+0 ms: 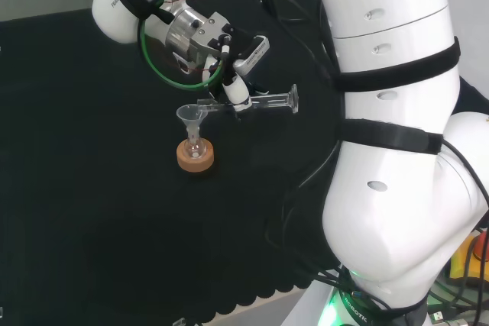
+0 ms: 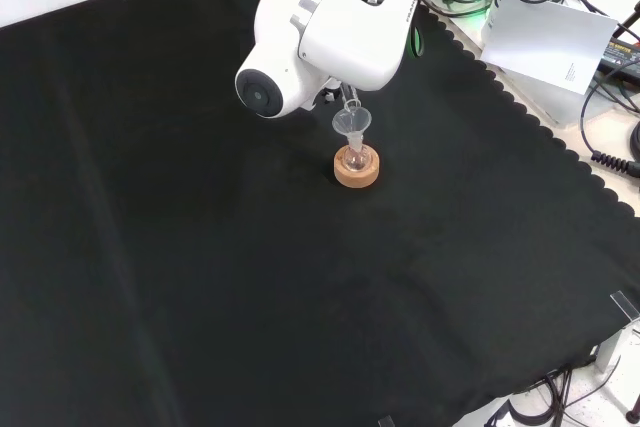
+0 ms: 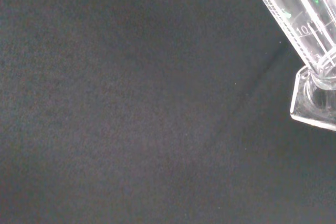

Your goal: Pour the water from the graduated cylinder into the round-bottom flask.

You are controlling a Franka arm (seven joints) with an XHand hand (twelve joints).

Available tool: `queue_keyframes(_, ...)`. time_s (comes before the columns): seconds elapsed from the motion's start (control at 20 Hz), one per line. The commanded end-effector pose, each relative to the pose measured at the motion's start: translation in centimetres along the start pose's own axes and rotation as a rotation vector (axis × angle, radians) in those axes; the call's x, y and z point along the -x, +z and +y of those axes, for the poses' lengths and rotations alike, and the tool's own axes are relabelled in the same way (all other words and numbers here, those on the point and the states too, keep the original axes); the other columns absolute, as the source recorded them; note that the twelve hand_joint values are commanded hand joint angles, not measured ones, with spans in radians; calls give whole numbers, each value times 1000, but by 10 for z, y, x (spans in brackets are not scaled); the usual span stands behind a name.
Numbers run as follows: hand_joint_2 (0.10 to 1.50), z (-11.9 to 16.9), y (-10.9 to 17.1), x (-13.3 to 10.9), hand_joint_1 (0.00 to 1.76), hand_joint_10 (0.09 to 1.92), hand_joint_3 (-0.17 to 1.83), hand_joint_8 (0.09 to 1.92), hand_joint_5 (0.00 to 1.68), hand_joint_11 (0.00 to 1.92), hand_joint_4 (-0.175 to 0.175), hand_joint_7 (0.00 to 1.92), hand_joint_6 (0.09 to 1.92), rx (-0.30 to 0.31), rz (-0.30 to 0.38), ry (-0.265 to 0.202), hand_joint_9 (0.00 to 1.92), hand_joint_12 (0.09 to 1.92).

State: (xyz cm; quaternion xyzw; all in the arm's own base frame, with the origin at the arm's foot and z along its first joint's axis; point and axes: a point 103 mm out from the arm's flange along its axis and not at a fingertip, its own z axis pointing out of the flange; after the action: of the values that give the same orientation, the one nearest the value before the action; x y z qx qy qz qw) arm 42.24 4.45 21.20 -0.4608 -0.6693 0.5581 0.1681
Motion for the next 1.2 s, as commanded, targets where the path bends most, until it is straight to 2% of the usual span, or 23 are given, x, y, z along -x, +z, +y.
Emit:
queue_keyframes(0.05, 1099, -1, 0, 0, 1225, 87, -5, 904, 1005, 1285, 42, 1055, 979, -7, -4, 1, 1448, 740)
queue_keyframes(0.9, 1099, -4, -5, -1, 1225, 87, -4, 902, 1006, 1285, 43, 1055, 979, -28, -25, 12, 1448, 739)
queue_keyframes(1.2, 1099, -8, 3, 6, 1225, 87, -4, 901, 1006, 1286, 43, 1055, 980, -21, -41, -8, 1448, 738)
